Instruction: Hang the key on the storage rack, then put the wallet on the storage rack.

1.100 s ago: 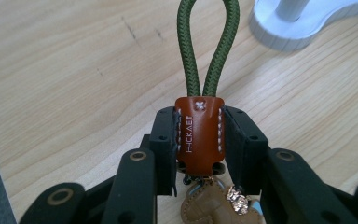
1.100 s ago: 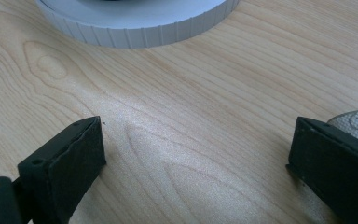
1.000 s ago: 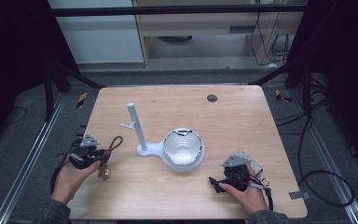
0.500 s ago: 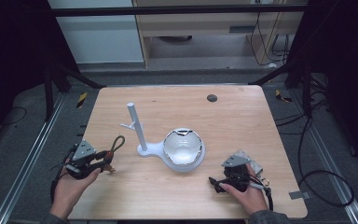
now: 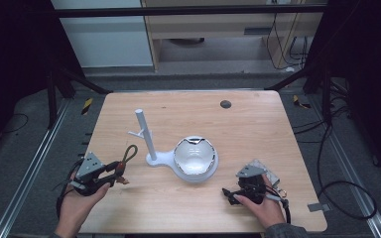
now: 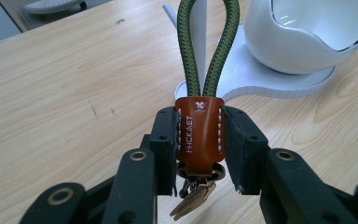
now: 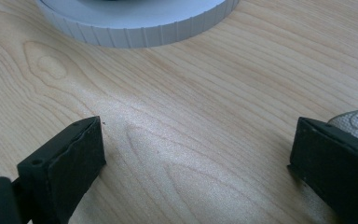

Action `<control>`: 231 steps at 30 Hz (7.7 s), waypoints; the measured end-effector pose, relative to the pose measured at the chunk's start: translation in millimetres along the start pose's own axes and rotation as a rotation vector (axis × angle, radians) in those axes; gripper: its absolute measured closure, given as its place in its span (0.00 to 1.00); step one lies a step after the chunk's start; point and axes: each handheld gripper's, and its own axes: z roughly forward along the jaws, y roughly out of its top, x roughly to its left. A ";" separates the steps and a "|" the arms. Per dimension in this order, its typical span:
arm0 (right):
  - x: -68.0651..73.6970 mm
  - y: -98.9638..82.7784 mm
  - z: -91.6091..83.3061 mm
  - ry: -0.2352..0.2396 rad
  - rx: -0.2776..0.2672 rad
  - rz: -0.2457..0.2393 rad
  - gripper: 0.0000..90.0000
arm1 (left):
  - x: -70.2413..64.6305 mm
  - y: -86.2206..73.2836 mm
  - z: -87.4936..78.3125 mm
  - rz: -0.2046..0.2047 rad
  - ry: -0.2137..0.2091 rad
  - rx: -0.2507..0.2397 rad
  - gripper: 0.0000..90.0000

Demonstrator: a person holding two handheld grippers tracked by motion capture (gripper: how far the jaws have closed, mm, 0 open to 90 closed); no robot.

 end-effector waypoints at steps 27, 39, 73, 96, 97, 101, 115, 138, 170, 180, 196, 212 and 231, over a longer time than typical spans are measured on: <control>0.0 0.0 0.0 0.000 0.000 0.000 0.03 | -21.7 22.0 -5.5 0.019 -0.009 -0.118 0.73; 0.0 0.0 0.0 0.000 0.000 0.000 0.03 | -25.0 29.0 -10.0 0.021 -0.007 -0.149 0.73; 0.0 0.0 0.0 0.000 0.000 0.000 0.03 | -16.8 38.0 -4.3 -0.010 0.024 -0.166 0.73; 0.1 -0.1 0.0 -0.002 0.000 0.001 0.03 | -8.0 37.9 27.3 -0.046 0.038 -0.110 0.73; 0.2 -0.1 -0.1 -0.002 0.000 0.001 0.03 | -8.2 37.9 28.3 -0.050 0.037 -0.109 0.73; 0.2 -0.1 -0.1 -0.002 0.000 0.001 0.03 | -8.2 38.6 33.3 -0.049 0.034 -0.098 0.73; 0.2 -0.1 0.0 -0.003 -0.001 0.001 0.03 | -9.8 39.2 39.2 -0.053 0.032 -0.087 0.73; 0.5 0.0 0.1 -0.008 0.000 0.001 0.03 | -9.5 41.1 49.1 -0.073 0.028 -0.072 0.72; 0.7 9.9 -20.9 0.014 -0.037 0.008 0.06 | 11.1 -40.9 82.8 -0.144 0.094 0.118 0.08; -41.0 18.4 -58.6 -0.083 0.158 -0.026 0.08 | 10.2 -52.7 97.1 -0.126 0.079 0.192 0.05; -79.7 34.6 -73.0 -0.062 0.392 0.017 0.14 | 14.4 -54.9 97.0 -0.126 0.061 0.182 0.03; -89.3 22.0 -46.2 -0.038 0.556 0.072 0.18 | 14.1 -54.9 97.0 -0.121 0.065 0.183 0.03; -86.5 21.2 -37.2 -0.040 0.597 0.037 0.32 | 13.3 -55.1 96.7 -0.118 0.066 0.184 0.02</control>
